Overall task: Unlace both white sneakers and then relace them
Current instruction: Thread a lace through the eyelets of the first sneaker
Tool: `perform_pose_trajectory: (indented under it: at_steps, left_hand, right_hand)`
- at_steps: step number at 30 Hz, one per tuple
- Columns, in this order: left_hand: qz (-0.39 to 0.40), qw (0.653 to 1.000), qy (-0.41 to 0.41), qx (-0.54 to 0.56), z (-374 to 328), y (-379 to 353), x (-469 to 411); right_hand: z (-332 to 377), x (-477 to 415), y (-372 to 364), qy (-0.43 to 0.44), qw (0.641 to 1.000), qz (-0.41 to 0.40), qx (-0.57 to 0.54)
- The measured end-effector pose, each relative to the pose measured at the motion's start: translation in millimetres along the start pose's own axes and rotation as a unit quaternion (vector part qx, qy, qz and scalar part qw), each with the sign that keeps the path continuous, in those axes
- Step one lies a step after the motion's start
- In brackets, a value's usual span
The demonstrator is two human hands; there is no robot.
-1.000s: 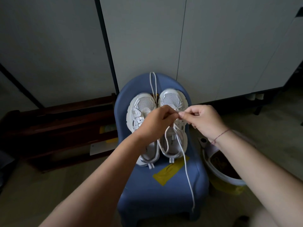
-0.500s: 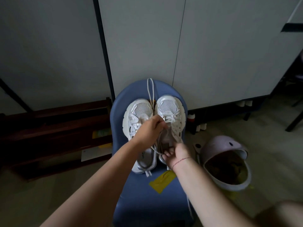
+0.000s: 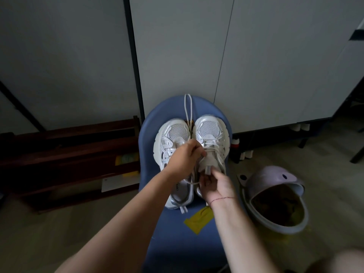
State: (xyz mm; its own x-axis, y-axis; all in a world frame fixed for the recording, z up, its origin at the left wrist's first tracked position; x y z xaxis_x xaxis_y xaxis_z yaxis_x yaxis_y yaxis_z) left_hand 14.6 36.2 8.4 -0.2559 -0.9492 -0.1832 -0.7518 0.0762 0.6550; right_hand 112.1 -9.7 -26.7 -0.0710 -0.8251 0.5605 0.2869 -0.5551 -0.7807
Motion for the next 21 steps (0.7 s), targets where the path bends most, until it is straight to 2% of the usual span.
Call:
perform_pose_trajectory:
  at_steps: [3, 5, 11, 21]
  left_hand:
    - [-0.007, 1.0, 0.003, -0.002, -2.4, -1.3, 0.6]
    - [-0.016, 1.0, 0.004, -0.014, -2.9, -1.6, 1.1]
    - [-0.047, 0.999, 0.0, -0.017, 2.2, -2.4, 1.0]
    - [-0.097, 0.995, -0.003, -0.029, -0.4, 6.5, -2.5]
  right_hand:
    - [-1.1, 7.8, -12.5, 0.016, 0.998, 0.063, -0.01]
    - [-1.5, 12.4, -18.9, 0.023, 0.997, 0.075, 0.003]
    - [14.4, 18.7, -26.3, 0.031, 0.998, 0.003, 0.046]
    - [27.3, 17.5, -17.1, -0.018, 0.998, 0.029, 0.054]
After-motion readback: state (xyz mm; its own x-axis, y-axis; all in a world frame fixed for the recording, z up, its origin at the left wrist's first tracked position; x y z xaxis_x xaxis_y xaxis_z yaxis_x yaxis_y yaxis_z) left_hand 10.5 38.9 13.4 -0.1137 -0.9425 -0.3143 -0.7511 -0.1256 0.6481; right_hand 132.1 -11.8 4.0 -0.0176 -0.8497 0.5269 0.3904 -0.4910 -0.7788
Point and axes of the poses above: each hand's wrist, its own x-axis away from the middle knuckle, its own y-axis out of the back of the hand, z = x × y, the point moved 1 cm from there along -x, towards the middle knuckle, and after that the axes turned 8 degrees about -x, right-handed, at the moved point
